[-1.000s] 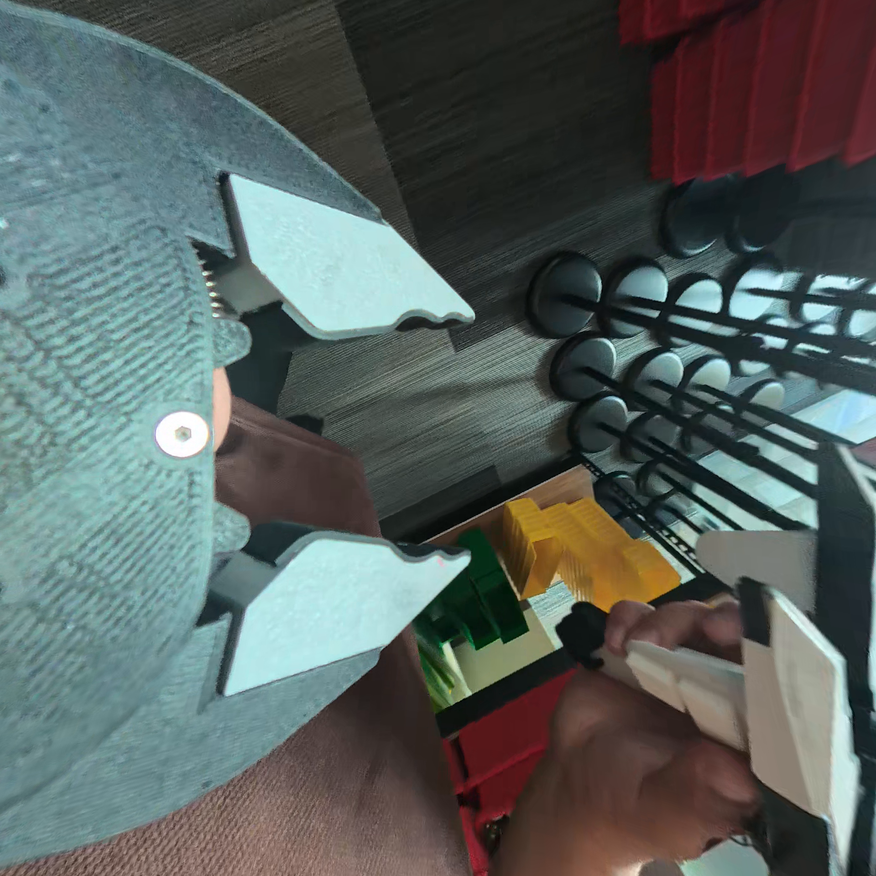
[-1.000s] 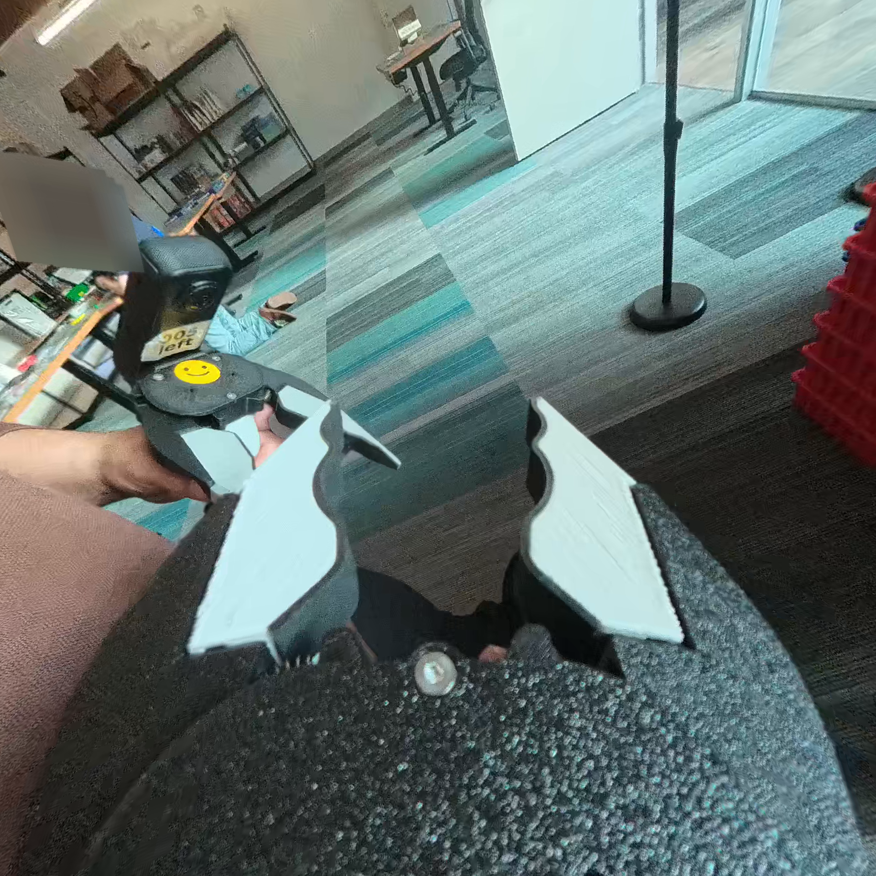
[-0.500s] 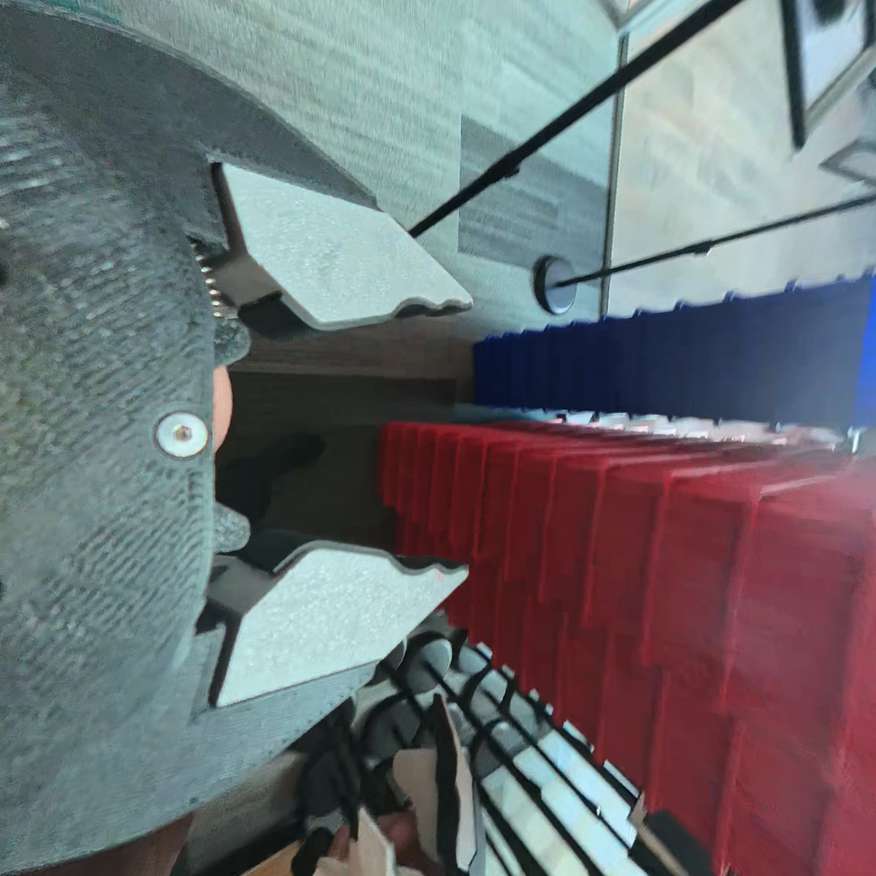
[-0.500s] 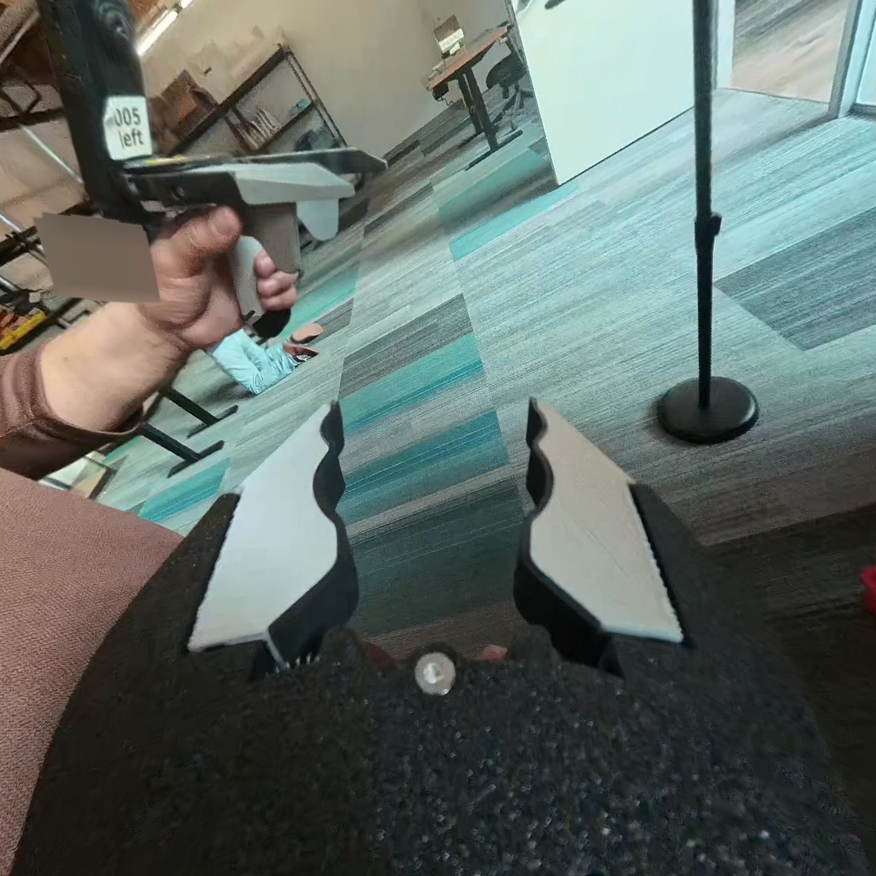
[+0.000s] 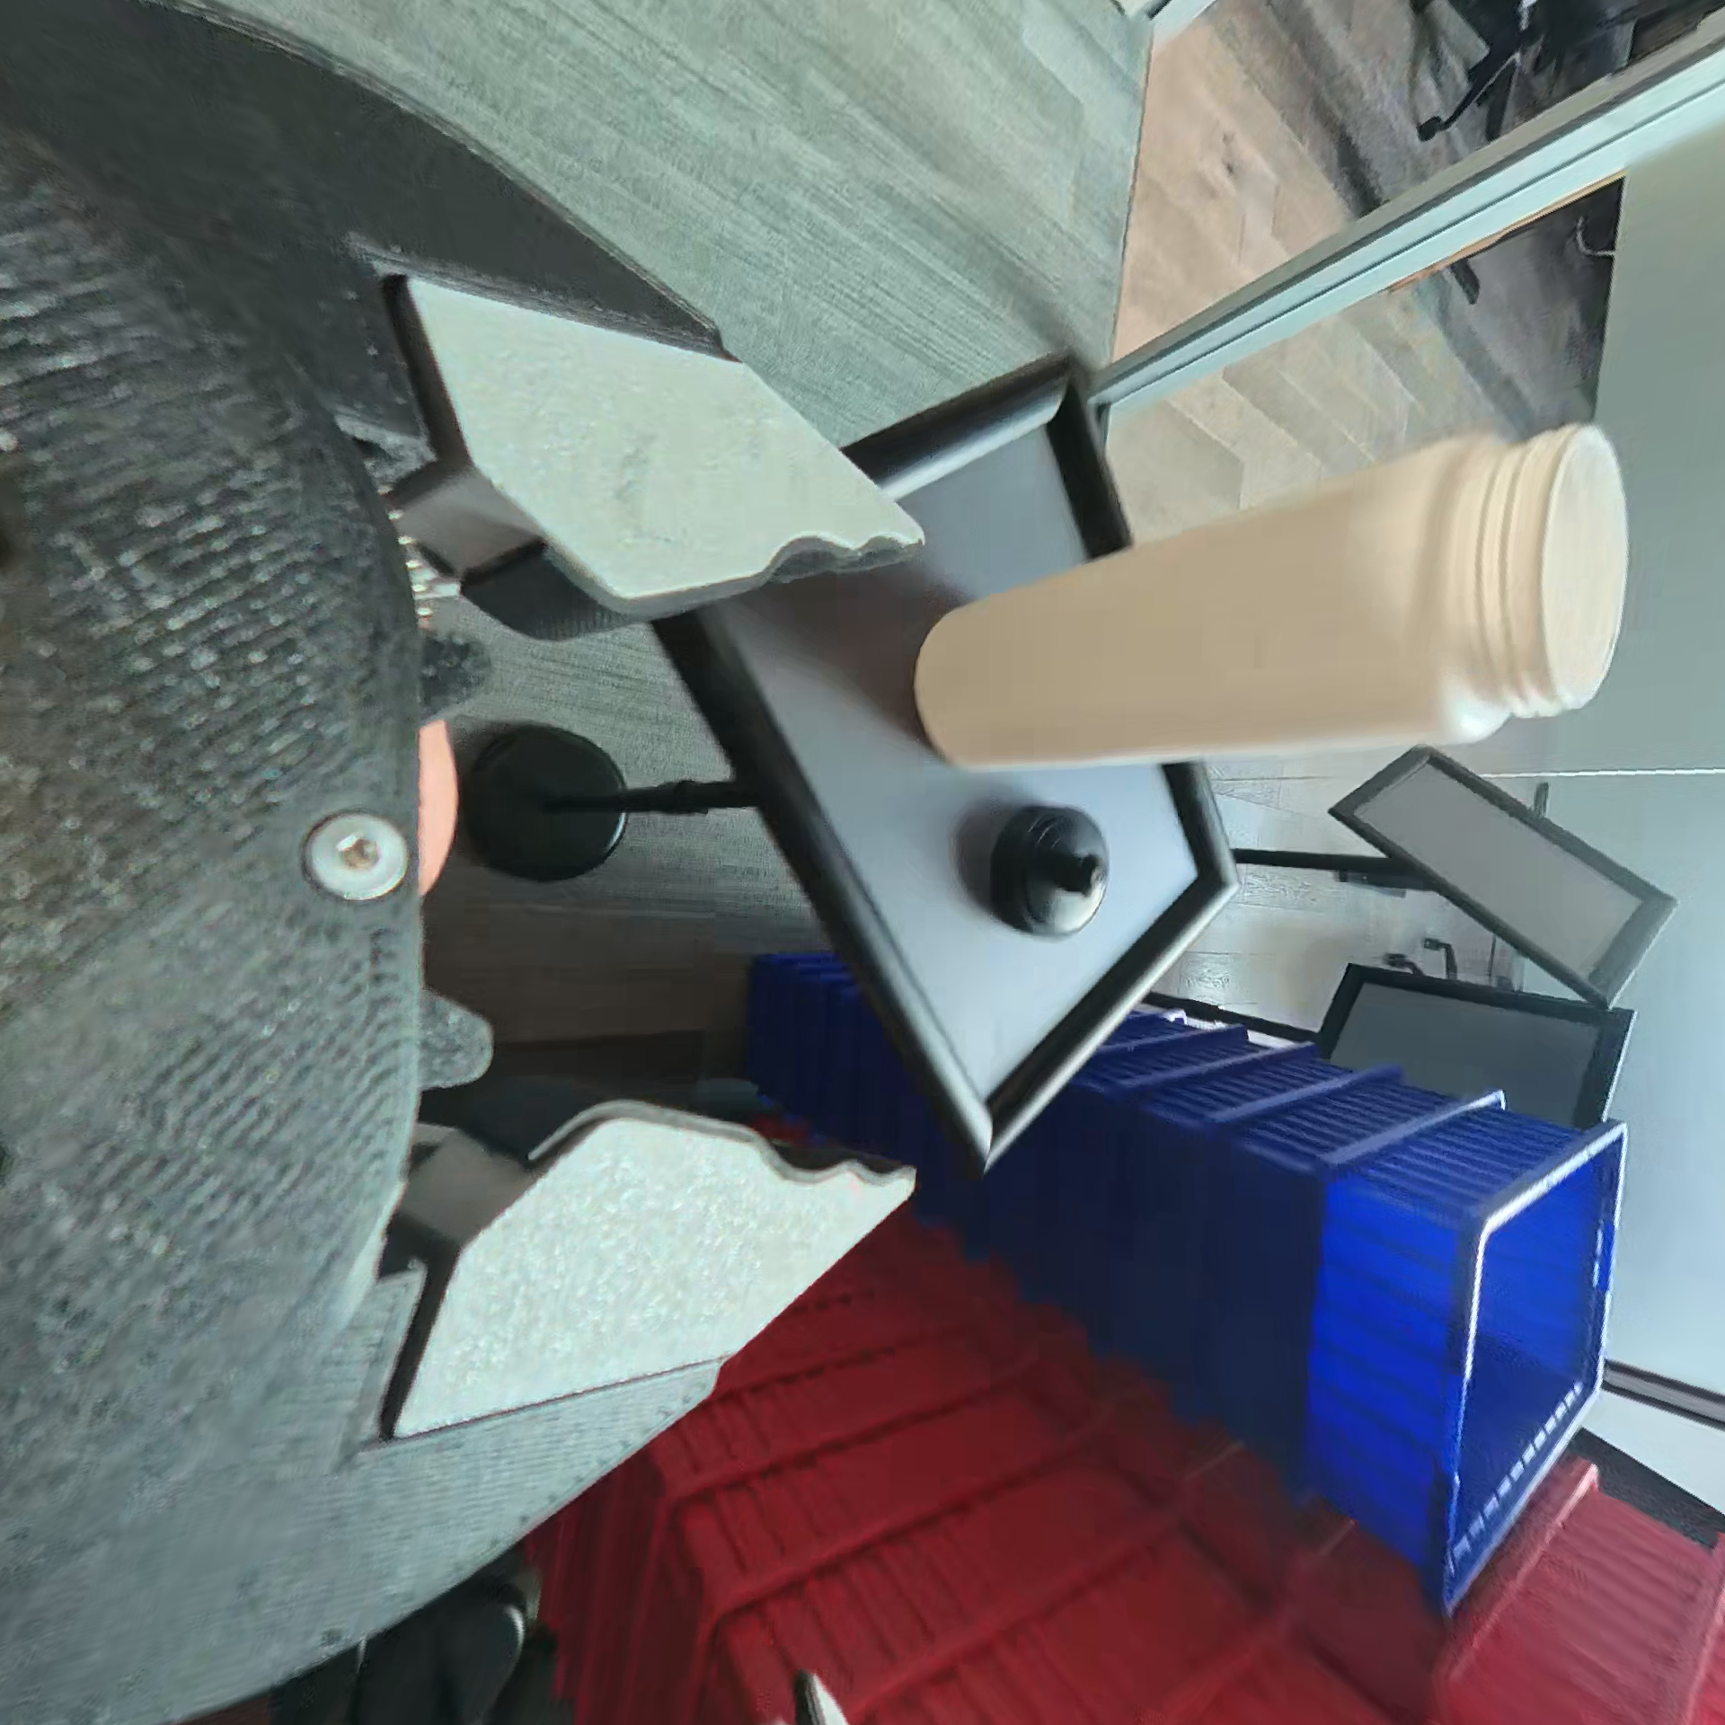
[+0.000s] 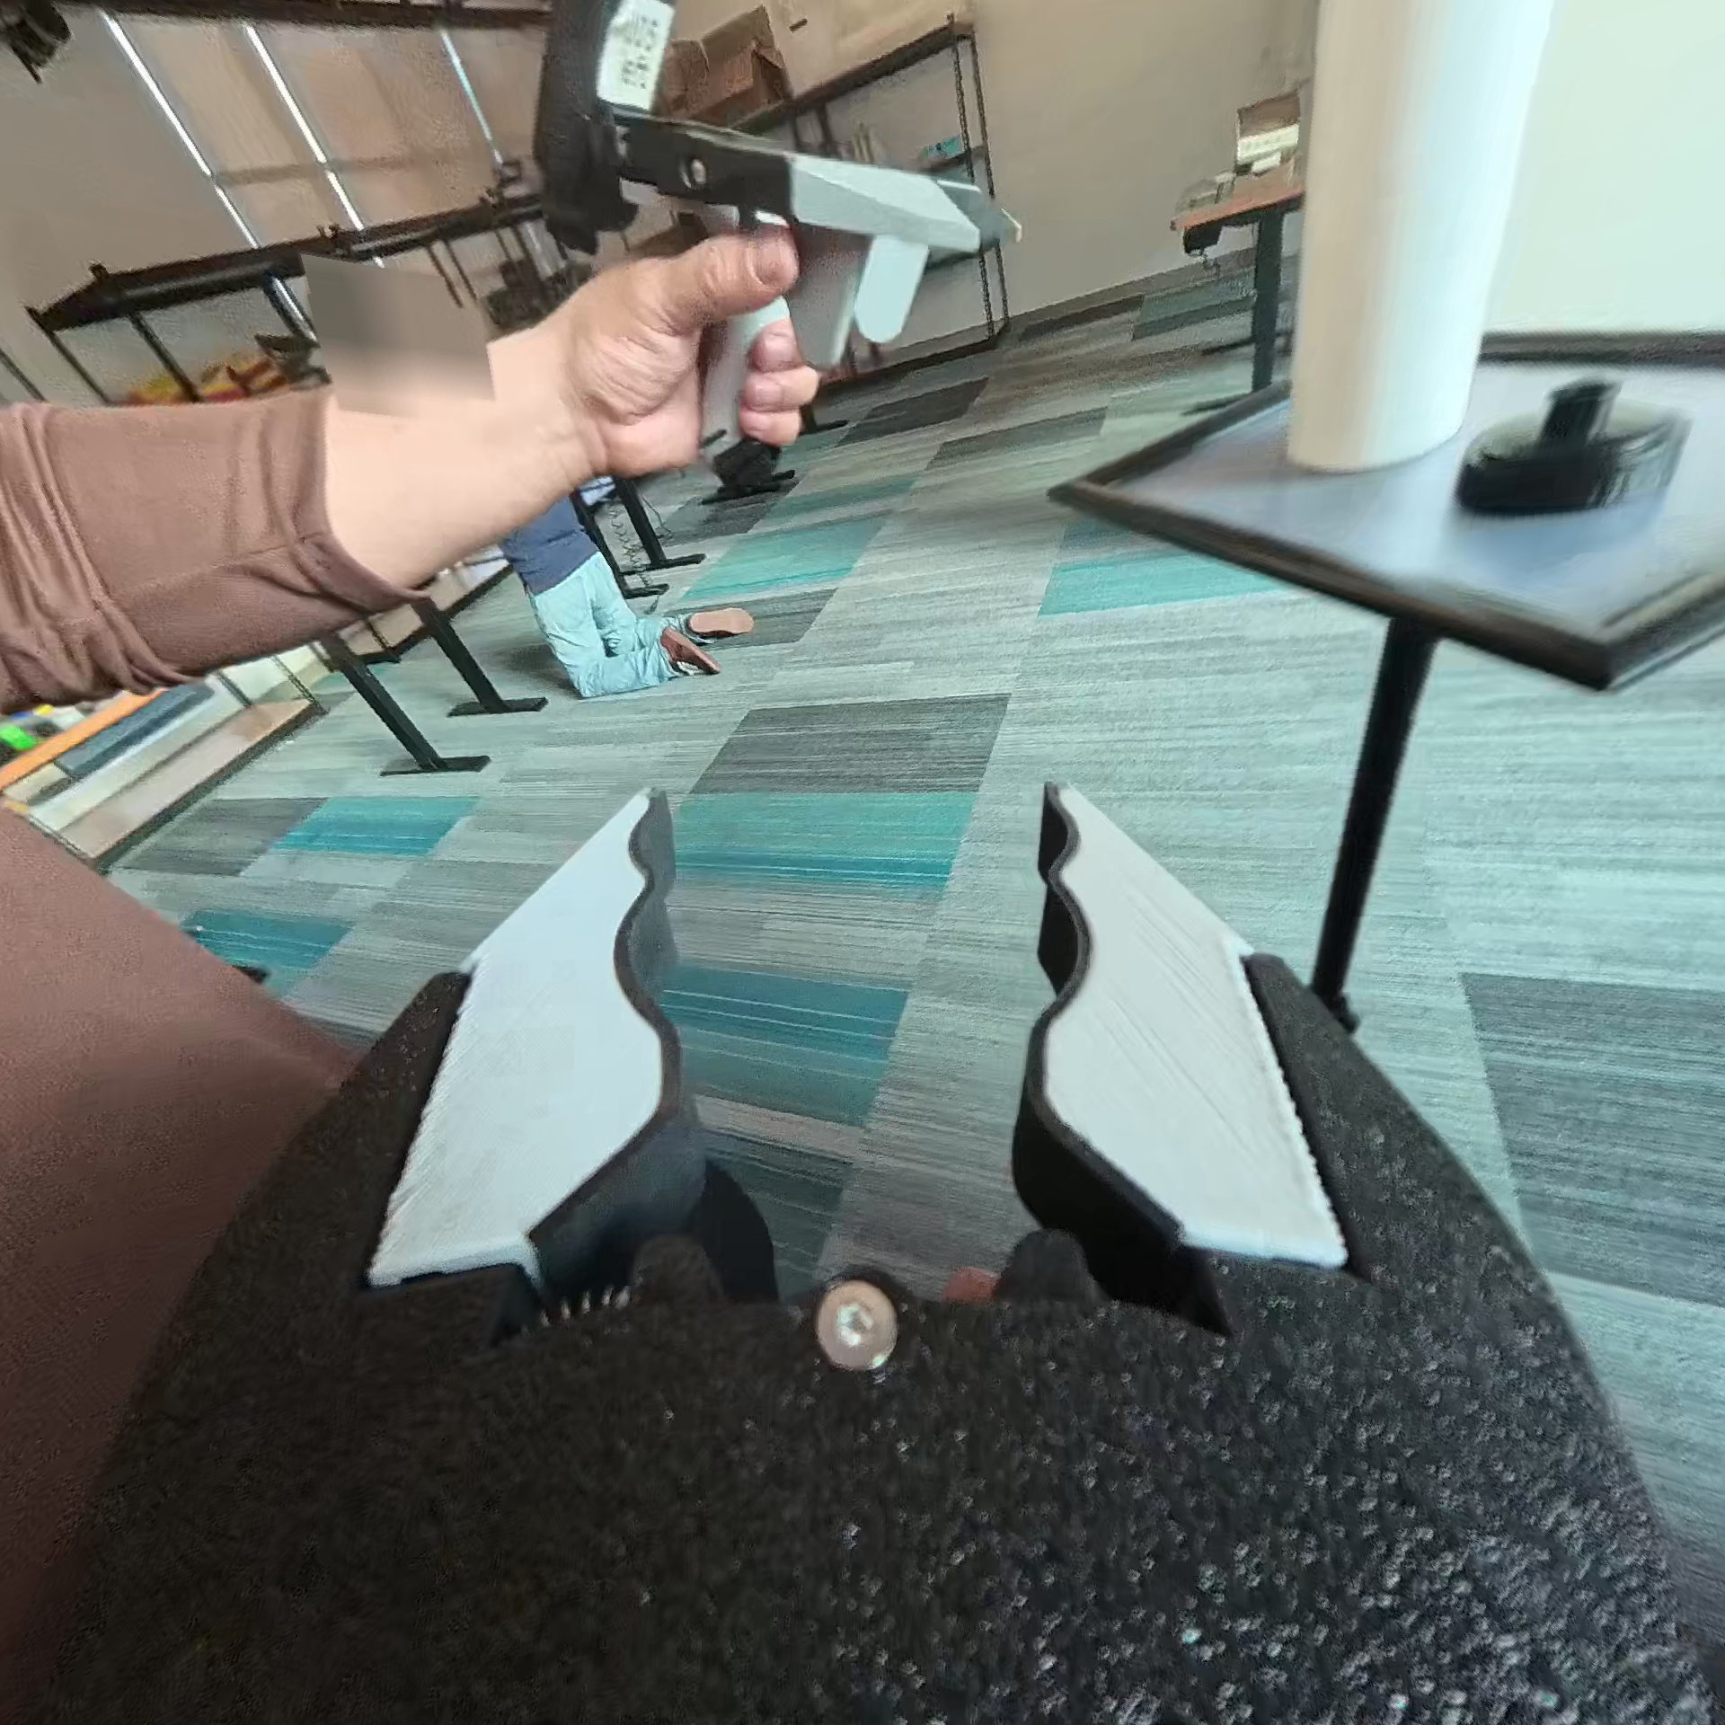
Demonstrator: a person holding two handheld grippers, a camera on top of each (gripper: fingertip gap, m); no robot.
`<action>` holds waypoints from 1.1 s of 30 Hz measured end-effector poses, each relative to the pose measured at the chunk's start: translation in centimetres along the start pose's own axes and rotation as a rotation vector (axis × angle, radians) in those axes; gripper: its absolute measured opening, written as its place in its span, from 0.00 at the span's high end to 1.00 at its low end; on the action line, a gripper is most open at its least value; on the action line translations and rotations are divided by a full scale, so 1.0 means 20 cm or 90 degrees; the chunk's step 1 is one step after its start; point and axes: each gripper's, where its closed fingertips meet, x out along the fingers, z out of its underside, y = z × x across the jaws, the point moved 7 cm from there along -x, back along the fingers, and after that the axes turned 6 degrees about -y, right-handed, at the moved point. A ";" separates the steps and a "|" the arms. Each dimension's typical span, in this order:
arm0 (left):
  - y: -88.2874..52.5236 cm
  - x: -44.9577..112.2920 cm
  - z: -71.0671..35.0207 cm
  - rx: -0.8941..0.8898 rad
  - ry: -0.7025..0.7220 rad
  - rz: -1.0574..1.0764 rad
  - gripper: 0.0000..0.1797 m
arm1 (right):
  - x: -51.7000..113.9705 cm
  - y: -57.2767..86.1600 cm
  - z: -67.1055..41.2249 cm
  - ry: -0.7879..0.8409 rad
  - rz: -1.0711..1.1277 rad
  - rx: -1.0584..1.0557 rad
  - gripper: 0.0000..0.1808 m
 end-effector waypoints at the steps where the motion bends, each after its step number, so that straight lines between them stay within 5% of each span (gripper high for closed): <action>1: -0.11 0.10 -0.05 0.019 -0.002 0.005 0.32 | 0.03 0.07 -0.07 0.007 0.008 -0.009 0.57; 10: -0.46 0.71 -0.17 0.102 -0.016 0.357 0.26 | 0.34 0.53 -0.55 0.003 0.129 -0.019 0.58; 14: -0.43 0.77 -0.20 0.168 0.001 0.459 0.50 | 0.54 0.65 -0.74 0.003 0.130 0.006 0.58; 16: -0.42 0.79 -0.20 0.188 0.001 0.482 0.51 | 0.62 0.72 -0.79 -0.016 0.137 0.013 0.58; 24: -0.48 0.64 -0.50 0.302 0.137 0.362 0.51 | 0.76 0.90 -0.94 -0.119 0.190 -0.030 0.61; 33: 0.00 -0.25 -1.57 0.724 0.387 0.149 0.51 | 0.75 1.07 -1.11 -0.133 0.173 -0.059 0.61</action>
